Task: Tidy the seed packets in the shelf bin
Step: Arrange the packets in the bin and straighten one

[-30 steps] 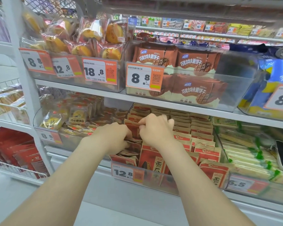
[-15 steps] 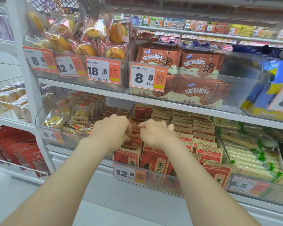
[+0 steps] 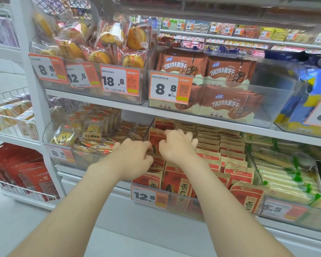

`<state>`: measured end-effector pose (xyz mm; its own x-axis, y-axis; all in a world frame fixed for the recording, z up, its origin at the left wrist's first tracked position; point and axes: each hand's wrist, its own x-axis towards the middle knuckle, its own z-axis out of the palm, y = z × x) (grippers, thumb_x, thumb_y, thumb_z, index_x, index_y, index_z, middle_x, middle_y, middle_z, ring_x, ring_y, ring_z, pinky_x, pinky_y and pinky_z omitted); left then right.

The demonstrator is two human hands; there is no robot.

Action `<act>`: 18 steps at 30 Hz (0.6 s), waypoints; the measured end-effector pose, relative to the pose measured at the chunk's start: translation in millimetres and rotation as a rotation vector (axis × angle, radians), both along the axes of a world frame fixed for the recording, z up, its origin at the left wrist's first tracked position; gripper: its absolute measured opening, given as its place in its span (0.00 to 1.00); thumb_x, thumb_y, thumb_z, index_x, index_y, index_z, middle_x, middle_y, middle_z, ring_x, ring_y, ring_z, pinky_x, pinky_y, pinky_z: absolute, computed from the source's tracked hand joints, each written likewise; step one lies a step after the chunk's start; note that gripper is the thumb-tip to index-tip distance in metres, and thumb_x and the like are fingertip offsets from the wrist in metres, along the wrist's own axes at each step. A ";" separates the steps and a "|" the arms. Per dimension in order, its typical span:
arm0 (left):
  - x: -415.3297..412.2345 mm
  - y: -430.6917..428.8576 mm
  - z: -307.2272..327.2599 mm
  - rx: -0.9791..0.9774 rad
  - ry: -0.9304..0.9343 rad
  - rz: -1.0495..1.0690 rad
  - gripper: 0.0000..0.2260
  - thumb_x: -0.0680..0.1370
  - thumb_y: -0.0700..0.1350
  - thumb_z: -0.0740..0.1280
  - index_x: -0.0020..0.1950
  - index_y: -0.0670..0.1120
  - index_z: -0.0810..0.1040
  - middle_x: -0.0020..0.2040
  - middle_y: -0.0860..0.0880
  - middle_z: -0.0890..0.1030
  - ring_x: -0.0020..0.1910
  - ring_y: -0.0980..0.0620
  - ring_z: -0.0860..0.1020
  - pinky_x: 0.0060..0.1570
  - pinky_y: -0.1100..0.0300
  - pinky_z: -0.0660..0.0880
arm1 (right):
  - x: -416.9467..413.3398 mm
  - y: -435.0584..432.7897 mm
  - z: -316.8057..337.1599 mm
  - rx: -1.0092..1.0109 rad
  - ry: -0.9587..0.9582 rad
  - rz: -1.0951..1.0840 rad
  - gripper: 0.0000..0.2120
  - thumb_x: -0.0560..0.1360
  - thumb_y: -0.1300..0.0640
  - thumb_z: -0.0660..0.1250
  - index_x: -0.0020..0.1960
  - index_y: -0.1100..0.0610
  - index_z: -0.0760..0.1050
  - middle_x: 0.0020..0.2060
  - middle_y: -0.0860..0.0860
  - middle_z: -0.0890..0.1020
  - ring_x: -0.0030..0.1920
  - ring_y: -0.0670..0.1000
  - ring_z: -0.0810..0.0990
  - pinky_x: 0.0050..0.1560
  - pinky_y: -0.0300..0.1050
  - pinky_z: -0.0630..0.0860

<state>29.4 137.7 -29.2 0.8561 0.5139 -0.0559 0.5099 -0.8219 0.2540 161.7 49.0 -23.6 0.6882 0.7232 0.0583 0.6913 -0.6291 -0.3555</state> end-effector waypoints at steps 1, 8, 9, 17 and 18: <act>0.3 -0.2 -1.0 -0.009 -0.007 0.000 0.18 0.84 0.49 0.57 0.72 0.54 0.74 0.61 0.49 0.80 0.63 0.42 0.70 0.63 0.41 0.65 | -0.7 1.4 0.0 -0.020 -0.014 -0.001 0.23 0.84 0.52 0.57 0.78 0.52 0.72 0.76 0.58 0.70 0.75 0.67 0.62 0.74 0.63 0.60; -1.2 1.1 -5.9 -0.009 0.008 0.003 0.10 0.84 0.51 0.57 0.55 0.51 0.76 0.57 0.49 0.75 0.62 0.40 0.70 0.64 0.39 0.67 | -4.0 26.1 14.2 -0.201 -0.110 0.019 0.23 0.84 0.49 0.57 0.74 0.57 0.75 0.81 0.59 0.62 0.81 0.70 0.53 0.78 0.68 0.52; -1.8 2.0 -7.2 -0.014 -0.001 0.004 0.10 0.83 0.51 0.57 0.55 0.51 0.77 0.58 0.49 0.75 0.62 0.40 0.70 0.63 0.39 0.67 | -3.5 30.8 16.7 -0.226 -0.112 0.020 0.23 0.84 0.49 0.57 0.75 0.57 0.74 0.81 0.58 0.63 0.81 0.69 0.54 0.78 0.68 0.52; -7.9 2.8 -12.0 -0.054 -0.146 -0.040 0.20 0.82 0.52 0.57 0.73 0.57 0.75 0.65 0.50 0.78 0.65 0.40 0.74 0.66 0.39 0.71 | 2.6 38.5 15.3 -0.375 -0.133 0.035 0.21 0.82 0.54 0.61 0.74 0.57 0.73 0.78 0.58 0.68 0.80 0.67 0.58 0.80 0.69 0.51; -7.5 2.6 -12.4 -0.047 -0.148 -0.036 0.20 0.82 0.51 0.58 0.74 0.56 0.74 0.69 0.50 0.77 0.67 0.40 0.73 0.68 0.39 0.71 | 1.0 38.3 16.0 -0.362 -0.156 0.042 0.20 0.82 0.55 0.61 0.72 0.57 0.74 0.76 0.58 0.71 0.79 0.66 0.62 0.79 0.68 0.53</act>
<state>22.0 140.3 -41.7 0.8744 0.4827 0.0490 0.4347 -0.8242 0.3628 162.7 87.3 -7.6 0.6609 0.7433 -0.1040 0.7471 -0.6648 -0.0039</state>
